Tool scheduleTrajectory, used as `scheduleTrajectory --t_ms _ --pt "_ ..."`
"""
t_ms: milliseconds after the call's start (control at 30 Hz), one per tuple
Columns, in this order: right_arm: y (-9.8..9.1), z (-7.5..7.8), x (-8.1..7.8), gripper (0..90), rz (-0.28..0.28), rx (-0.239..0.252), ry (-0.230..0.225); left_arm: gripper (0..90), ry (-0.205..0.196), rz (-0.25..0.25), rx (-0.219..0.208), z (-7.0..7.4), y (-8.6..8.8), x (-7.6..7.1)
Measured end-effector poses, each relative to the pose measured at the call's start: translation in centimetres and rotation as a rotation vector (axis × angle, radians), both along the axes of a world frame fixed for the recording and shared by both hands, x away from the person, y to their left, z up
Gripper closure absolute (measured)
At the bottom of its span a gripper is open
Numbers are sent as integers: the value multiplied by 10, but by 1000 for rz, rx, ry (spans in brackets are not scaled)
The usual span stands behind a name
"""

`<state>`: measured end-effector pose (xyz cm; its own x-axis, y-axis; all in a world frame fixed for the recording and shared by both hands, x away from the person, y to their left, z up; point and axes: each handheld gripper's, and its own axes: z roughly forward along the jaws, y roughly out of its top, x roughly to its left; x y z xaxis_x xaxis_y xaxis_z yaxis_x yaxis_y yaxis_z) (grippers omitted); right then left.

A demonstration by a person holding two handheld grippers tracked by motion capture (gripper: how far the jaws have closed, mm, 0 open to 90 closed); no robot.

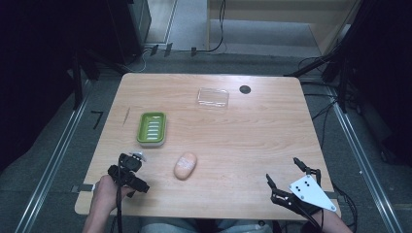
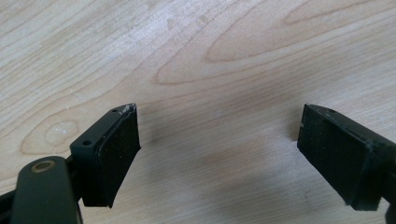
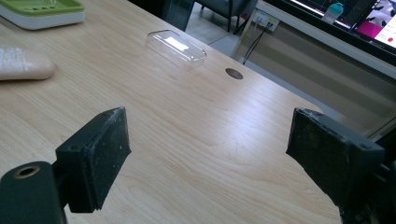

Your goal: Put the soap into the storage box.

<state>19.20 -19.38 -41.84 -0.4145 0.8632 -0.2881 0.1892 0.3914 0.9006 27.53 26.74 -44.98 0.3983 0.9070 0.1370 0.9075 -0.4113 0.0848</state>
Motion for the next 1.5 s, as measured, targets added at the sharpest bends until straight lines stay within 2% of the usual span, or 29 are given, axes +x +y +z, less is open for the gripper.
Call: scheduleTrajectory --t_ms 567,767,967,1500 --pt "2 0 1 131 1 -8 6 111 -44 27 -32 7 -9 0" --pt "2 0 1 131 0 -8 7 98 -56 -7 -70 10 -22 0" --pt "2 -1 1 131 -1 -13 7 94 -69 -17 -98 13 -36 3" --pt "2 -1 1 131 -3 -15 9 95 -83 -69 -152 21 -67 12"
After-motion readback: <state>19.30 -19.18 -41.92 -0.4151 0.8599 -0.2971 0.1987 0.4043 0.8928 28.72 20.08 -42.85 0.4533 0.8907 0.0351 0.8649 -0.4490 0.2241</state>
